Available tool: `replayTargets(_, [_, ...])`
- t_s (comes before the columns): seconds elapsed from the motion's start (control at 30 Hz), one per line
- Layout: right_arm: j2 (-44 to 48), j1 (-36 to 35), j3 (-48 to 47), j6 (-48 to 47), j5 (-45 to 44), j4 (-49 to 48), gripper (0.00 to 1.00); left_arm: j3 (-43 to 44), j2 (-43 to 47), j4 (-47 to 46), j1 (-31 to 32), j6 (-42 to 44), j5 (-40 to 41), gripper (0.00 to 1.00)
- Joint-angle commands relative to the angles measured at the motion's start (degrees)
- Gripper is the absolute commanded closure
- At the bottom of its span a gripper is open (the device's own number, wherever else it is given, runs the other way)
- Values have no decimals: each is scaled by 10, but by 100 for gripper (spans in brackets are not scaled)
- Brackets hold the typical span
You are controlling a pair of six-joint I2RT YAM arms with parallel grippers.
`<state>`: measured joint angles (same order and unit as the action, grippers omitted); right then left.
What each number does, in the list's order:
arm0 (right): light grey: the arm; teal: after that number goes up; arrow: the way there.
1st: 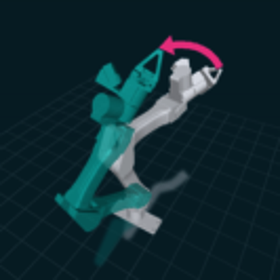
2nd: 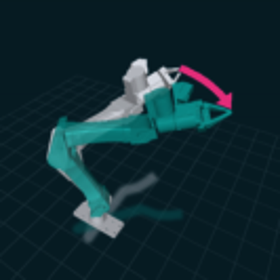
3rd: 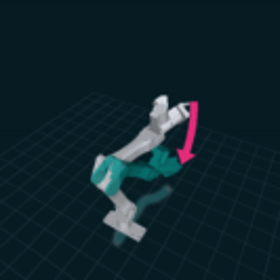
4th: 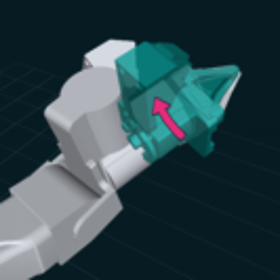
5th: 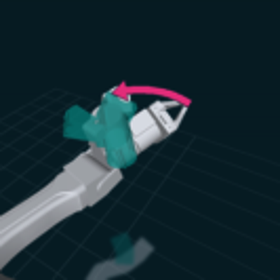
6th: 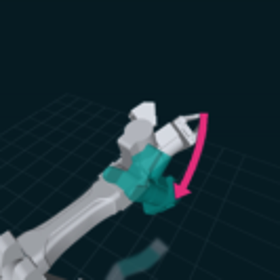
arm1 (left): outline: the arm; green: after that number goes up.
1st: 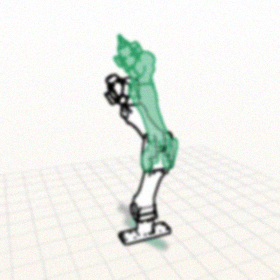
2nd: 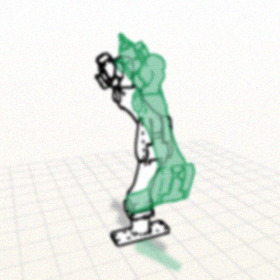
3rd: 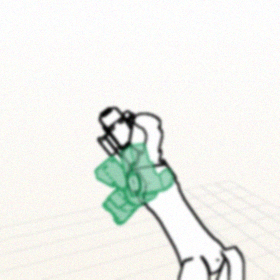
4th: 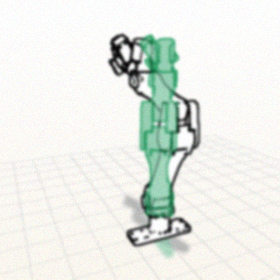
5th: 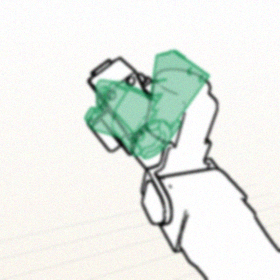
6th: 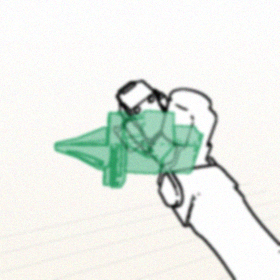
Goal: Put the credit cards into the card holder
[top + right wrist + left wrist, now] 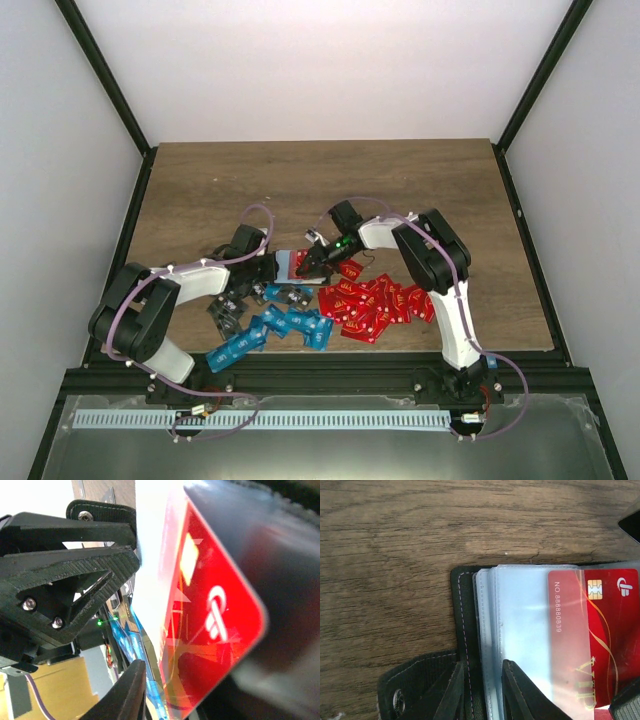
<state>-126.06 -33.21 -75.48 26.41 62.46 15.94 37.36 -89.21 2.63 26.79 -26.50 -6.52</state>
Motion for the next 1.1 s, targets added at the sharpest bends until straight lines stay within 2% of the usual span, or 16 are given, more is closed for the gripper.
replayTargets(0.0, [8,-5,-32,-40,-44,60,77,-4,-8,-5,4,7,-9,76])
replayTargets(0.17, [34,-5,-43,-54,-82,96,69,-3,-9,-4,3,6,-8,76])
replayTargets(0.4, [68,-5,-51,-70,-138,139,53,-1,-1,3,4,7,-6,76])
replayTargets(0.57, [76,-6,-55,-67,-162,140,53,0,2,5,4,8,-5,77])
replayTargets(0.67, [77,-5,-61,-59,-189,135,58,-1,3,6,4,8,-4,77])
replayTargets(0.83, [63,-6,-67,-50,-203,122,81,-1,4,6,4,7,-3,77])
replayTargets(1.07, [49,-9,-74,-54,-236,127,95,-3,0,4,6,7,-3,77])
